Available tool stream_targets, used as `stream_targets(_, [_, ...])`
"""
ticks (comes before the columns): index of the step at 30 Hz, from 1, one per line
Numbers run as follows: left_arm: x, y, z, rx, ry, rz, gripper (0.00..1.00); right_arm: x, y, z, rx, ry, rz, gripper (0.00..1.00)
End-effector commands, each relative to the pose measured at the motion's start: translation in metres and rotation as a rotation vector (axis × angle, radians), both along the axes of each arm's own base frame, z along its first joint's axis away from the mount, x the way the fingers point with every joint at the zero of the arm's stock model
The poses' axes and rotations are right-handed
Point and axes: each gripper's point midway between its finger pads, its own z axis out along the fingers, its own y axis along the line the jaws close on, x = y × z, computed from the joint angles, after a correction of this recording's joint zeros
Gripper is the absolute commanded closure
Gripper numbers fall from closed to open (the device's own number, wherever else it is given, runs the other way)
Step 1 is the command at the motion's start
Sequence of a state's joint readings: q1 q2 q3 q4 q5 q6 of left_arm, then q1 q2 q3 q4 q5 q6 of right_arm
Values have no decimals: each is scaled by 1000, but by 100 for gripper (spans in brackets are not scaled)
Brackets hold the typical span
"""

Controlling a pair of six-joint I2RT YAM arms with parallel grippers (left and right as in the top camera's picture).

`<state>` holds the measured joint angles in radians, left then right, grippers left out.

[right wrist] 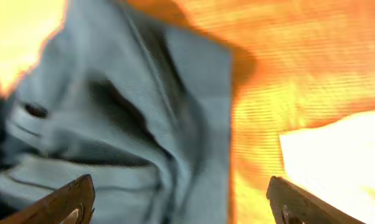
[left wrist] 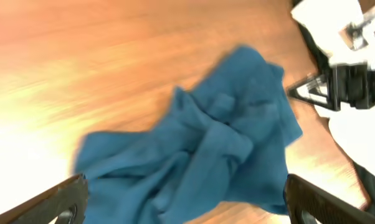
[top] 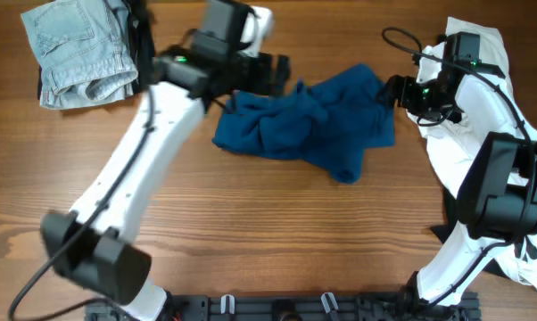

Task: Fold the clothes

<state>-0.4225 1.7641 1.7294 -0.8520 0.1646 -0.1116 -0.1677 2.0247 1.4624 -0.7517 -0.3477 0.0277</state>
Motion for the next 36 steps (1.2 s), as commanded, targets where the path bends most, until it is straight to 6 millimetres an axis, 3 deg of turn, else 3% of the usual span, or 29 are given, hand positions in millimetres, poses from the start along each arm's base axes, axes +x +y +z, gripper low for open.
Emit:
stream_targets(1, [4, 78, -22, 198, 75, 209, 0, -5, -3, 0, -103, 17, 20, 13])
stream_targets(5, [0, 122, -34, 245, 154, 299, 0, -28, 9, -19, -35, 97, -5, 26])
stream_targets(6, [1, 133, -36, 247, 167, 323, 0, -34, 18, -22, 12, 110, 6, 34])
stream_targets(10, [0, 159, -40, 252, 200, 378, 0, -61, 40, -37, 148, 194, -25, 35])
stream_targets(11, [0, 162, -40, 252, 203, 385, 0, -65, 58, -36, 256, 189, -5, 36])
stream_targets(12, [0, 163, -40, 252, 203, 388, 0, -67, 63, -37, 276, 187, 0, 36])
stream_targets(14, [0, 164, -40, 252, 203, 389, 0, -64, 66, -42, 280, 183, -30, 39])
stream_targets(16, [0, 164, -40, 253, 205, 389, 0, -49, 62, -40, 286, 133, -72, 54])
stream_targets(18, [0, 165, -40, 259, 203, 393, 0, -26, 45, -33, 293, 57, -136, 71])
stream_targets(20, [-1, 165, -41, 261, 207, 393, 0, -11, 15, -20, 290, -2, -188, 94])
stream_targets(21, [-1, 166, -41, 264, 206, 394, 0, -7, 5, -14, 296, -25, -187, 96])
stream_targets(23, [0, 173, -40, 295, 196, 417, 0, 2, -13, 22, 343, -113, -116, 96])
stream_targets(26, [3, 189, -39, 281, 199, 473, 0, 2, -14, 73, 311, -178, -25, 96])
stream_targets(28, [4, 218, -39, 275, 210, 540, 0, -1, 1, 118, 277, -229, 72, 96])
stream_targets(31, [2, 249, -40, 269, 224, 612, 0, -12, 33, 158, 235, -261, 174, 96])
stream_targets(33, [0, 273, -40, 264, 233, 667, 0, -19, 75, 176, 235, -293, 275, 96])
stream_targets(35, [-2, 287, -40, 260, 237, 701, 0, -24, 117, 179, 241, -292, 356, 96])
stream_targets(36, [-4, 295, -40, 258, 240, 720, 0, -27, 148, 177, 230, -289, 408, 96])
